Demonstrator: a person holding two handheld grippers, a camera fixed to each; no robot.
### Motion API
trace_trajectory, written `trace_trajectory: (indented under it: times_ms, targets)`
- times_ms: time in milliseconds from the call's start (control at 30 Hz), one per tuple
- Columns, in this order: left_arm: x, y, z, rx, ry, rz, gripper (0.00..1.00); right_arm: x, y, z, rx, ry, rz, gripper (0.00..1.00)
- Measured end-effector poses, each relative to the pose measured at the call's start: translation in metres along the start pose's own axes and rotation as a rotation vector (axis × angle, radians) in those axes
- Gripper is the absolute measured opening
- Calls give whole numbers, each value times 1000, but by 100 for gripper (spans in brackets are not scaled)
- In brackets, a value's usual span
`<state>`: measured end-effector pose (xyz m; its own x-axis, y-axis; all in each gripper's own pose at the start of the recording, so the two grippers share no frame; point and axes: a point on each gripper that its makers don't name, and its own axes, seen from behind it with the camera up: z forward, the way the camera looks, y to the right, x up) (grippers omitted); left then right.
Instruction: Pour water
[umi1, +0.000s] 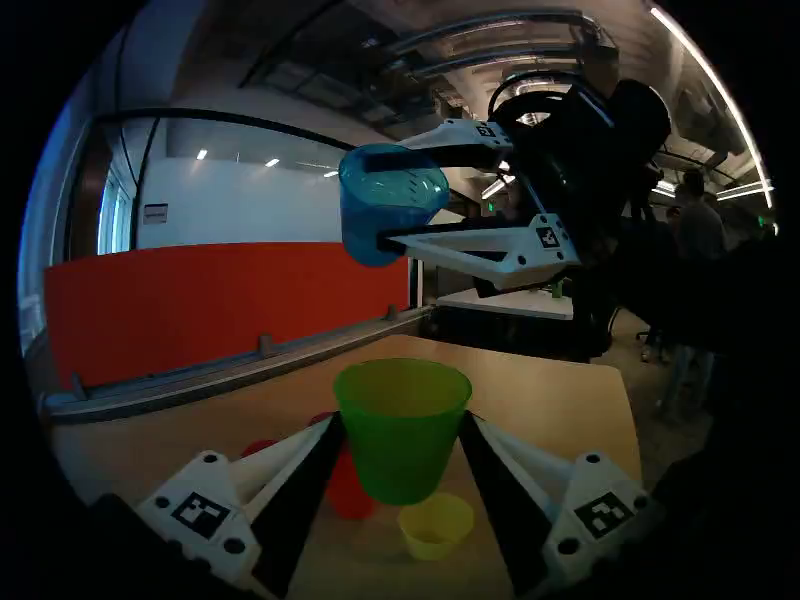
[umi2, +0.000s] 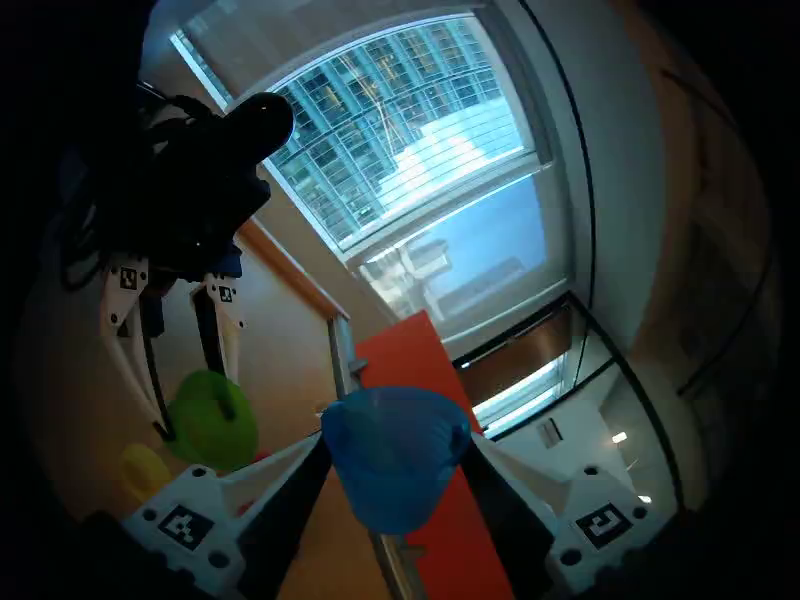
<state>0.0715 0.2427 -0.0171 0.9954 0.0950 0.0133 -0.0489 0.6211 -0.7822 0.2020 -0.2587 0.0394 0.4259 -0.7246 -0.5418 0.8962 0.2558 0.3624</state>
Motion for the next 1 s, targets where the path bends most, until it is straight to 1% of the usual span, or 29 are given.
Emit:
trace_trajectory:
  times_ms: [200, 400, 1000]
  targets:
    - [1, 0, 1, -3, 0, 1, 83, 1, 3, 3, -7, -3, -48, 89]
    - [1, 2, 1, -7, -2, 6, 83, 0, 4, 6, -15, -12, -82, 89]
    - [0, 3, 1, -8, -4, 15, 82, 3, 10, 7, -38, -12, -146, 89]
